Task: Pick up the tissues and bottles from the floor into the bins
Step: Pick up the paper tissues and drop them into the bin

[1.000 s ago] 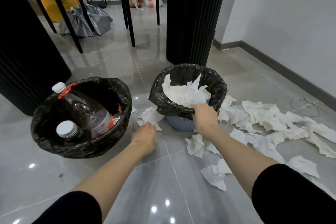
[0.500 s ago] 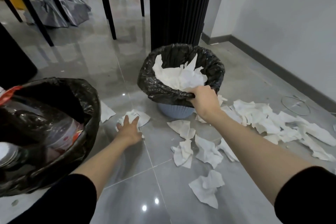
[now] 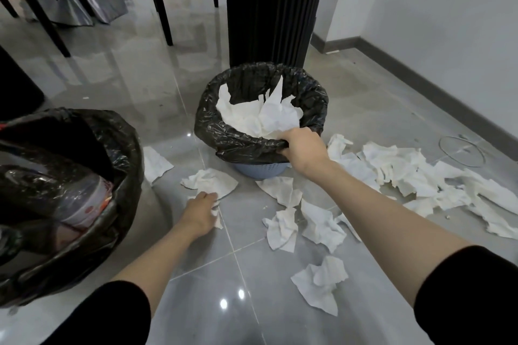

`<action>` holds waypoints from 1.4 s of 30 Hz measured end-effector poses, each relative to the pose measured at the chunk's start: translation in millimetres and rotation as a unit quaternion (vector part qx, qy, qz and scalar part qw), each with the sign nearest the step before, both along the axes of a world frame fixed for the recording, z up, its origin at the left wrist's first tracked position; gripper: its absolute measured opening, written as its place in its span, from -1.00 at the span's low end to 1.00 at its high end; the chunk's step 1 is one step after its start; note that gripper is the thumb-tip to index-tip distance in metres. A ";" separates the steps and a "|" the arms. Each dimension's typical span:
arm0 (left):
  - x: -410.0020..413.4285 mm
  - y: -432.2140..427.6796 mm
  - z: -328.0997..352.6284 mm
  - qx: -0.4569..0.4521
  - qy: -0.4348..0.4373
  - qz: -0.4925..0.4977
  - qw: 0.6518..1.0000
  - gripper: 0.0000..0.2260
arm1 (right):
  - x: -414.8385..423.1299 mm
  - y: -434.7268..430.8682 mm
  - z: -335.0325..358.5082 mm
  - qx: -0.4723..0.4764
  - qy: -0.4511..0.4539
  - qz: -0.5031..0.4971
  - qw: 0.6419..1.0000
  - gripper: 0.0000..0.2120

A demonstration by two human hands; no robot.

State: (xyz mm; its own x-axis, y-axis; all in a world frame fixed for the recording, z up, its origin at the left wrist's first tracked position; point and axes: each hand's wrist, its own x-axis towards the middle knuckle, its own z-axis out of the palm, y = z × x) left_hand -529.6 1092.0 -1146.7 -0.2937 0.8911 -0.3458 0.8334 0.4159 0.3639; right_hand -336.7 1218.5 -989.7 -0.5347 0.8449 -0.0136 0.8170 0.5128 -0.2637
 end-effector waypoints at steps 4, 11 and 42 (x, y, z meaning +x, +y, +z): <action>27.3 -17.0 9.1 0.012 -0.016 -0.024 1.000 -0.69 | 2.5 -15.2 5.4 -0.017 -0.019 -0.004 1.000 -0.87; 82.4 -59.1 11.8 -0.052 -0.079 -0.085 0.992 -0.56 | 22.3 -52.6 1.9 -0.056 -0.019 0.028 0.998 -0.80; 122.0 -123.0 0.1 0.033 -0.090 0.086 0.992 -0.75 | 127.8 -169.4 -141.3 -0.211 -0.064 -0.103 0.970 -0.74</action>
State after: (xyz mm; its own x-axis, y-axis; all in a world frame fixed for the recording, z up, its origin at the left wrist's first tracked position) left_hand -407.7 969.0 -1146.6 -0.3818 0.8557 -0.3494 0.6720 0.5165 0.5306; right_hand -208.9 1049.1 -1131.0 -0.3259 0.8385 -0.4367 0.9306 0.2032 -0.3043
